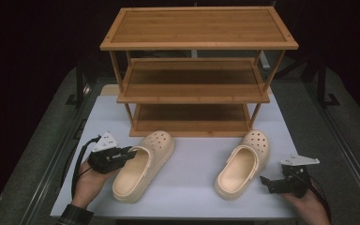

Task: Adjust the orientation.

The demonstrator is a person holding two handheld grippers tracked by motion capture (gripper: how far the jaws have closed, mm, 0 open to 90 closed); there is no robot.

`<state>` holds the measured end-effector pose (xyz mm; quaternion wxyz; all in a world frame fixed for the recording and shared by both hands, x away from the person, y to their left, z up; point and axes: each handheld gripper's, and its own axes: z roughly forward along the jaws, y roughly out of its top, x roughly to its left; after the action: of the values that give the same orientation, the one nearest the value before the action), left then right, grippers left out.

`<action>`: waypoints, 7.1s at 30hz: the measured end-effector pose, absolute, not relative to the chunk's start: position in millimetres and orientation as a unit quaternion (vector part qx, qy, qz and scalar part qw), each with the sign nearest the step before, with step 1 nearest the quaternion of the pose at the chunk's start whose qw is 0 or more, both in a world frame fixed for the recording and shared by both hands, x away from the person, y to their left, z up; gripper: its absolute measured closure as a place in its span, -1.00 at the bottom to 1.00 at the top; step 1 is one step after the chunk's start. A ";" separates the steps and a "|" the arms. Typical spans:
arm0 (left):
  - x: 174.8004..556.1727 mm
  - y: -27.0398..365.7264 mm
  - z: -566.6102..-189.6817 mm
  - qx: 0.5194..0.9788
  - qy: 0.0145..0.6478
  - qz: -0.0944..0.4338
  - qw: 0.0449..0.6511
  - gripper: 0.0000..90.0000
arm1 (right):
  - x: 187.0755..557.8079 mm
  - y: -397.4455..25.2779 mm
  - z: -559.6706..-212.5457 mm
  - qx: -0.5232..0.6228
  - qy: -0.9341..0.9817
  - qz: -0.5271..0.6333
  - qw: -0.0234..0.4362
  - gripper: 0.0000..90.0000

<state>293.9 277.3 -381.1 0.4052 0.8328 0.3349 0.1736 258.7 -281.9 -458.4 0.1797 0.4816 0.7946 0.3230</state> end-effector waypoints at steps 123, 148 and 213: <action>278.0 371.2 -450.0 0.805 0.466 0.191 0.313 -1.00 | 390.0 -294.8 -419.9 0.456 0.798 0.364 0.148 1.00; 277.8 371.3 -449.9 0.805 0.466 0.191 0.313 -1.00 | 354.4 -264.7 -417.0 0.430 0.818 0.363 0.123 1.00; 277.9 371.2 -450.2 0.805 0.466 0.192 0.314 -1.00 | 334.1 -239.4 -428.7 0.397 0.845 0.348 0.082 1.00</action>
<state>277.9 371.2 -450.2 0.3140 0.8047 0.4658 0.1920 334.1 -239.4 -428.7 0.0821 0.3973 0.8451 0.3482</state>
